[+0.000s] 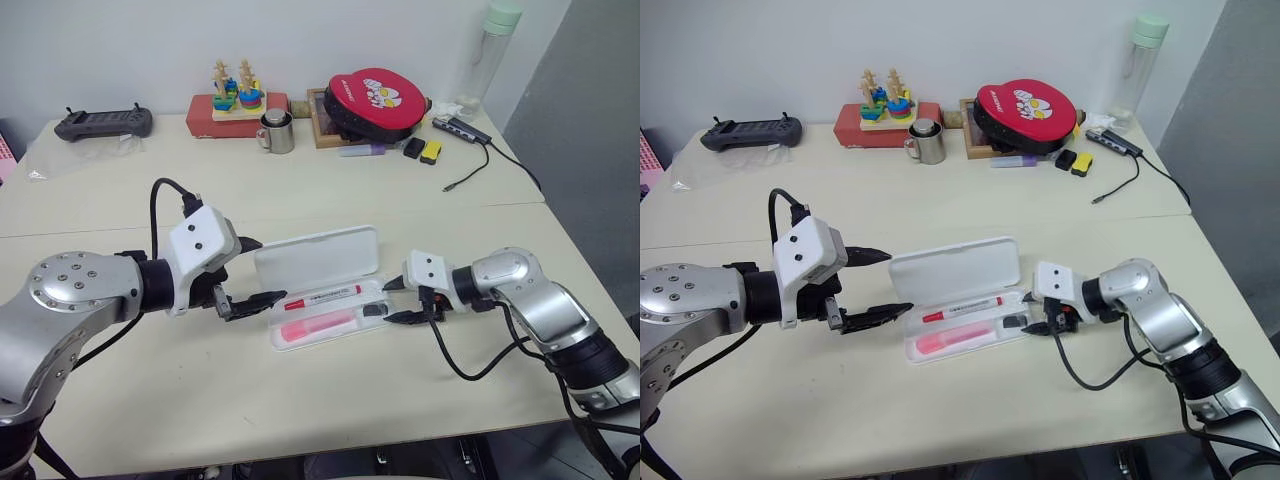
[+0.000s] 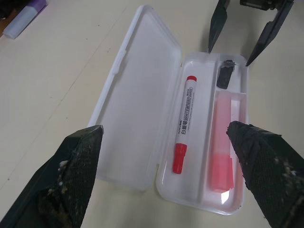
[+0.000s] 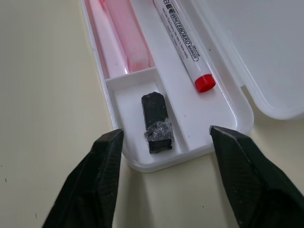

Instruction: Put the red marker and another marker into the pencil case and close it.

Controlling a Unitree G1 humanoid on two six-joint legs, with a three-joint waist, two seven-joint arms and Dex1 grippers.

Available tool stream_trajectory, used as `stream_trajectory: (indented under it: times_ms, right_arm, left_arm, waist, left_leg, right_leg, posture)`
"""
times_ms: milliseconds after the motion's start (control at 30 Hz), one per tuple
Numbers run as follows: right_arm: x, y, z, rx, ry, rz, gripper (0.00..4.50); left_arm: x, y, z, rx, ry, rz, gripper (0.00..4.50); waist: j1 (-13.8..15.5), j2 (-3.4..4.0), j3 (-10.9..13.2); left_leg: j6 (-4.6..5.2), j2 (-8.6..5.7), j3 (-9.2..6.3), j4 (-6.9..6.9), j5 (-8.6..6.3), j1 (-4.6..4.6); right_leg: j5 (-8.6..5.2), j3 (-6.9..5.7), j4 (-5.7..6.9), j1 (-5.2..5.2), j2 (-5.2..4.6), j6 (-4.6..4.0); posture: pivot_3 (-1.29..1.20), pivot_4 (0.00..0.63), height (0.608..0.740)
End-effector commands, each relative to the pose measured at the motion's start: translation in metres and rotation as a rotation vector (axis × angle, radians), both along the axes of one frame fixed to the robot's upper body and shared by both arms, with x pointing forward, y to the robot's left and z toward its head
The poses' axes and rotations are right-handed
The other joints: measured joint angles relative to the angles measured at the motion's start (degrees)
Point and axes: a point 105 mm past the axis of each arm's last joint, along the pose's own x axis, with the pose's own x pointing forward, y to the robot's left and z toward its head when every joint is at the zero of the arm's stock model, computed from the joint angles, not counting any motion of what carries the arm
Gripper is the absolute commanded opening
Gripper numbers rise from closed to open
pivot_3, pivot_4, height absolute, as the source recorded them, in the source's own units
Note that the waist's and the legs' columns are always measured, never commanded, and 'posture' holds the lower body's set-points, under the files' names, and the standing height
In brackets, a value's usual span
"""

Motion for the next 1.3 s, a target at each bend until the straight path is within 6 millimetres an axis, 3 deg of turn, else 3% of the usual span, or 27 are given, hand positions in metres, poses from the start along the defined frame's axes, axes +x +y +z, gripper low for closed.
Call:
stream_trajectory:
  times_ms: [33,100,300,533,600,933,1033,1200,1300]
  right_arm:
    - [-0.002,0.002,0.037,0.057,-0.058,0.035,3.98]
    - [-0.003,0.002,0.042,0.063,-0.058,0.038,4.47]
    - [-0.001,0.000,0.056,0.083,-0.068,0.025,4.47]
    - [0.005,-0.004,0.065,0.093,-0.101,0.007,3.10]
    - [0.005,-0.003,0.068,0.102,-0.110,0.005,2.52]
    - [0.008,-0.002,0.081,0.117,-0.146,0.007,0.03]
    - [0.007,-0.002,0.081,0.115,-0.148,0.011,0.00]
    - [0.006,-0.002,0.081,0.110,-0.145,0.013,0.00]
    - [0.005,-0.001,0.081,0.110,-0.145,0.014,0.00]
  left_arm:
    - [0.002,-0.002,0.019,-0.050,-0.067,-0.002,4.50]
    - [0.006,-0.002,0.026,-0.073,-0.084,0.007,4.50]
    - [0.020,0.010,0.036,-0.084,-0.110,0.074,4.50]
    - [0.040,0.030,0.038,-0.118,-0.117,0.179,4.50]
    - [0.049,0.035,0.036,-0.129,-0.120,0.209,4.50]
    - [0.073,0.040,0.018,-0.141,-0.055,0.200,2.49]
    - [0.079,0.038,0.011,-0.153,-0.018,0.183,1.78]
    - [0.089,0.038,-0.006,-0.103,0.042,0.154,0.96]
    - [0.097,0.035,-0.011,-0.085,0.062,0.134,0.96]
  waist:
    - [0.02,0.00,0.00]
    - [0.03,-0.02,-0.01]
    - [0.02,-0.01,-0.01]
    - [-0.01,-0.02,-0.01]
    - [-0.01,-0.01,-0.01]
    - [0.02,-0.01,-0.01]
    - [0.02,-0.01,0.00]
    - [0.02,-0.01,0.00]
    - [0.01,-0.01,-0.01]
  left_leg:
    - [0.00,0.00,0.00,0.00,0.00,0.00]
    - [0.00,0.00,-0.02,0.02,0.00,-0.01]
    - [0.00,0.00,-0.02,0.01,0.00,-0.01]
    - [0.00,0.00,-0.03,-0.01,0.00,-0.01]
    - [0.00,0.00,-0.01,-0.01,0.00,-0.02]
    - [0.00,0.00,-0.01,0.00,0.00,-0.05]
    - [0.00,0.00,-0.03,-0.01,0.00,-0.04]
    - [0.00,0.00,-0.02,0.00,0.00,-0.07]
    - [0.00,0.00,-0.03,0.00,0.00,-0.07]
  right_leg:
    - [0.00,0.00,0.00,0.00,0.00,0.00]
    - [0.00,-0.02,0.00,0.00,0.00,0.00]
    - [0.00,-0.02,0.00,0.00,0.01,0.00]
    - [0.02,-0.04,-0.01,-0.01,0.01,-0.03]
    - [0.02,-0.03,-0.02,-0.01,0.01,-0.04]
    - [0.05,-0.03,-0.01,-0.03,0.00,-0.08]
    - [0.05,-0.05,-0.01,-0.03,0.01,-0.09]
    - [0.07,-0.04,0.00,-0.05,0.01,-0.12]
    - [0.07,-0.06,0.01,-0.05,0.01,-0.11]
  posture:
    - [0.00,0.150,0.740]
    - [0.00,0.150,0.740]
    - [0.00,0.150,0.740]
    - [0.00,0.150,0.740]
    - [0.00,0.150,0.740]
    - [0.00,0.150,0.740]
    - [0.00,0.150,0.740]
    - [0.00,0.150,0.740]
    - [0.00,0.150,0.740]
